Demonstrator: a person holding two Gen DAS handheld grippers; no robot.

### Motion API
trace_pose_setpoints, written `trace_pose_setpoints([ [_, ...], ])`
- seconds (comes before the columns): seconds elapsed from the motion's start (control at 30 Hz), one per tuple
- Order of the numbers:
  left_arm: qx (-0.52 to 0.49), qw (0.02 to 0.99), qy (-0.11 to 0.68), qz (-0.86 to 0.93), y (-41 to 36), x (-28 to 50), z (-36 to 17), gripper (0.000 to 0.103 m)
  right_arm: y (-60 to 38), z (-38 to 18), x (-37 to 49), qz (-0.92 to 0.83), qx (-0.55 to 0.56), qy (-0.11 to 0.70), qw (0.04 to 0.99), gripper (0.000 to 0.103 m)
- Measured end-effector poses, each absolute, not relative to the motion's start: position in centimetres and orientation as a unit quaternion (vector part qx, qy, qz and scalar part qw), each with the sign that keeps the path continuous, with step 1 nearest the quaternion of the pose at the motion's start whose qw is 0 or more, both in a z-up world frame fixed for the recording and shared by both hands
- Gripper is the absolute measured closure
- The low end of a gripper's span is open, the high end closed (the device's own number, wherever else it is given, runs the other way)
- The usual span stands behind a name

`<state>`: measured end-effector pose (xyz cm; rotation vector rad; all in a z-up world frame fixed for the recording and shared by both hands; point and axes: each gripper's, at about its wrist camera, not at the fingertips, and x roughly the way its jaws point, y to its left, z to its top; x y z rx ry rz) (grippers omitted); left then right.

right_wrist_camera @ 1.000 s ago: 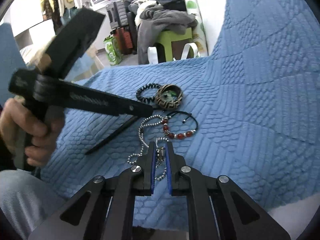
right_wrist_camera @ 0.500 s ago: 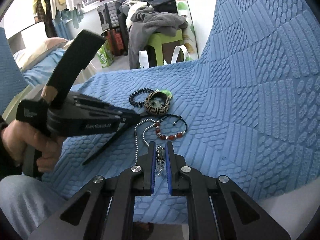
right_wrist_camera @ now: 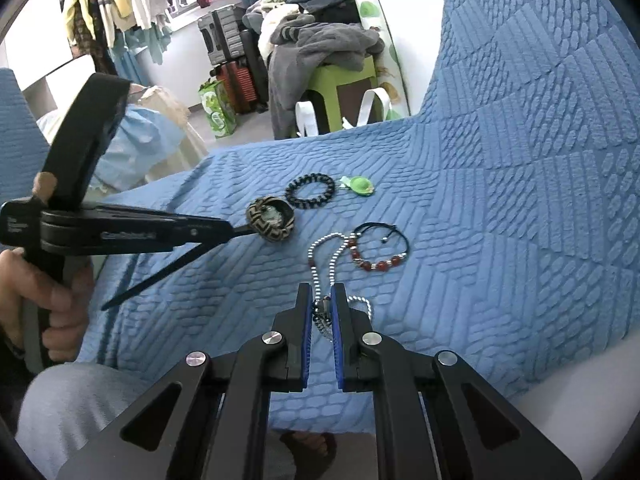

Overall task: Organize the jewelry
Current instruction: 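Grasp the black cord necklace with the left gripper while the right grasps the silver chain, then lift the cord necklace and silver chain with both grippers over the white box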

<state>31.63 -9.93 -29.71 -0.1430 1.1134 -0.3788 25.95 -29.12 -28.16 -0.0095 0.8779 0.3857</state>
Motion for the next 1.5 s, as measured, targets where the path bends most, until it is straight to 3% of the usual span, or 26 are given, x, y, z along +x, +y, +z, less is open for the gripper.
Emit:
trace_pose_setpoints([
  [0.37,-0.09,0.799,0.58,-0.129,-7.4,27.3,-31.7,0.095,-26.7,-29.6,25.5,0.199,-0.017,0.451,0.87,0.096],
  [0.63,-0.117,0.81,0.564,-0.116,-4.5,25.7,-30.7,0.095,-25.9,-31.0,25.4,0.197,-0.004,0.468,0.861,0.096],
  [1.5,-0.179,0.858,0.475,-0.073,4.6,21.3,-16.8,0.095,-17.7,-12.7,24.0,0.212,-0.023,0.381,0.9,0.096],
])
